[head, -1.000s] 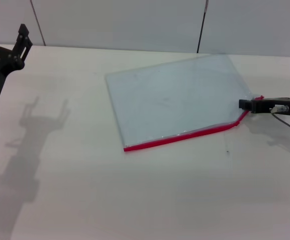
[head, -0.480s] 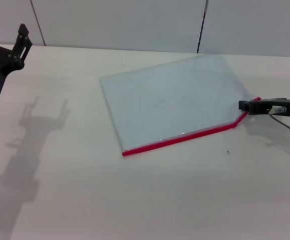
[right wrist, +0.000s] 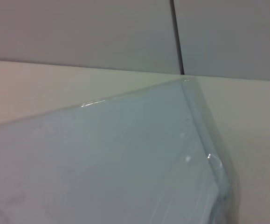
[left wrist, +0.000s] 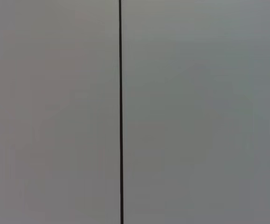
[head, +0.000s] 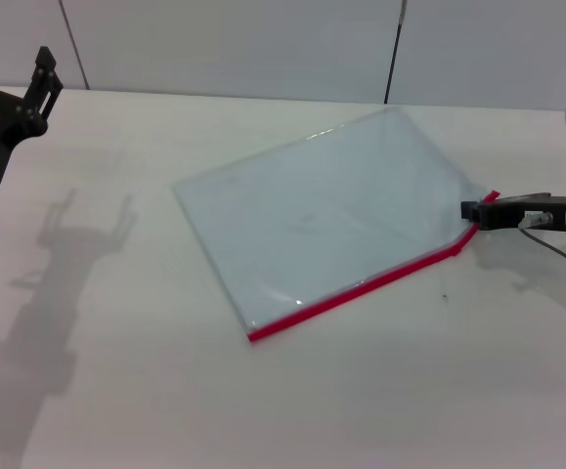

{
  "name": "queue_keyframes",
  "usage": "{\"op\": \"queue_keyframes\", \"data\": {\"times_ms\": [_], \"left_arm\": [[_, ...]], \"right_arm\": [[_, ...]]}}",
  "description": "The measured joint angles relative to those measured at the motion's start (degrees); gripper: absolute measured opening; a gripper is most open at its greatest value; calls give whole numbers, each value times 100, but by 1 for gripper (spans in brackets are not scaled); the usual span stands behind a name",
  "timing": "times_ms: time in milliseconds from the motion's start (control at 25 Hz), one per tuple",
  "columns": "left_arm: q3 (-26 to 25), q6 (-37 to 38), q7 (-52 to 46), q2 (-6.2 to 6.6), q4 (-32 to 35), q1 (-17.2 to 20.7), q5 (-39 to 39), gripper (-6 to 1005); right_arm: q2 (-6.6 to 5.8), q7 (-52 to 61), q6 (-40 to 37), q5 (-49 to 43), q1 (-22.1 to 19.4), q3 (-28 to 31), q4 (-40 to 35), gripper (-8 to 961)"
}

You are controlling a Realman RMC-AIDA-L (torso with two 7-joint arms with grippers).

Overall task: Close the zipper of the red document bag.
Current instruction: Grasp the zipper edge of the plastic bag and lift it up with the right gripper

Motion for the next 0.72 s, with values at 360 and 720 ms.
{"op": "queue_keyframes", "data": {"times_ms": [360, 720], "left_arm": [[18, 0, 0, 0, 0, 0, 0, 777], [37, -15, 0, 0, 0, -2, 0, 777]], "right_arm": [[7, -33, -42, 4, 9, -6, 0, 88], [10, -71, -126, 39, 9, -1, -15, 68]]}}
